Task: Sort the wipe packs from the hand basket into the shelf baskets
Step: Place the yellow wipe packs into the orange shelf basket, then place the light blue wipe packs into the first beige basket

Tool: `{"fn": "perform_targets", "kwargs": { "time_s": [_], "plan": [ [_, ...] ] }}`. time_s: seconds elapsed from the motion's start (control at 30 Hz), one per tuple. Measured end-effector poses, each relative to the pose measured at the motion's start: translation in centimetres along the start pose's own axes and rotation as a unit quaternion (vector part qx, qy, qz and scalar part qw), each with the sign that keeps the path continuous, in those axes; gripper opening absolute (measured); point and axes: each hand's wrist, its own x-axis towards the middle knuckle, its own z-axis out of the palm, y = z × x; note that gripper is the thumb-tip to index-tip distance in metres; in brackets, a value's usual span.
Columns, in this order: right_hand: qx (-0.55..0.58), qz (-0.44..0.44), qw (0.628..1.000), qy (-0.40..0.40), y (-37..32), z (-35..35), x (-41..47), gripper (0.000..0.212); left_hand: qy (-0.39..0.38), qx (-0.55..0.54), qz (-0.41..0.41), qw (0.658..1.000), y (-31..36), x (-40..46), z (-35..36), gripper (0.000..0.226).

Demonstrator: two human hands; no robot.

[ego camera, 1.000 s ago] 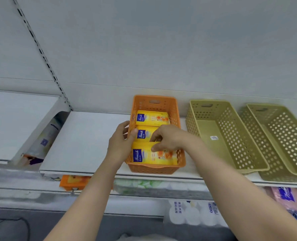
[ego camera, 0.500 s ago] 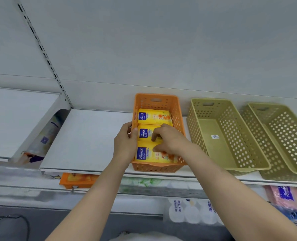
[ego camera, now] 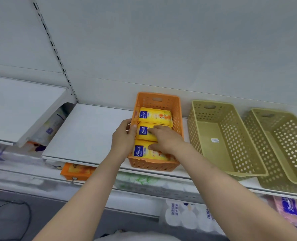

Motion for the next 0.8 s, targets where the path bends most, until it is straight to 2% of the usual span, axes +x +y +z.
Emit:
{"fn": "perform_targets", "kwargs": {
  "time_s": [0.23, 0.4, 0.6, 0.8],
  "plan": [
    [-0.019, -0.009, 1.0, -0.002, -0.1, -0.5, 0.1, 0.076, -0.004, 0.043, 0.011, 0.999, 0.6, -0.1, -0.4, 0.032],
    [-0.018, -0.022, 1.0, -0.008, -1.4, -3.3, 0.1, 0.057, -0.059, 0.099, 0.013, 0.993, 2.0, -0.2, -2.5, 0.046],
    [-0.021, -0.078, 0.986, 0.143, -7.5, -8.8, -0.3, 0.05, 0.023, 0.186, 0.102, 0.977, 2.5, -1.0, -13.0, 0.049],
    [0.018, -0.175, 0.937, 0.301, -20.4, -10.6, -1.9, 0.046, 0.133, 0.288, 0.166, 0.934, -0.2, -4.4, -29.0, 0.049]
  ]
}}
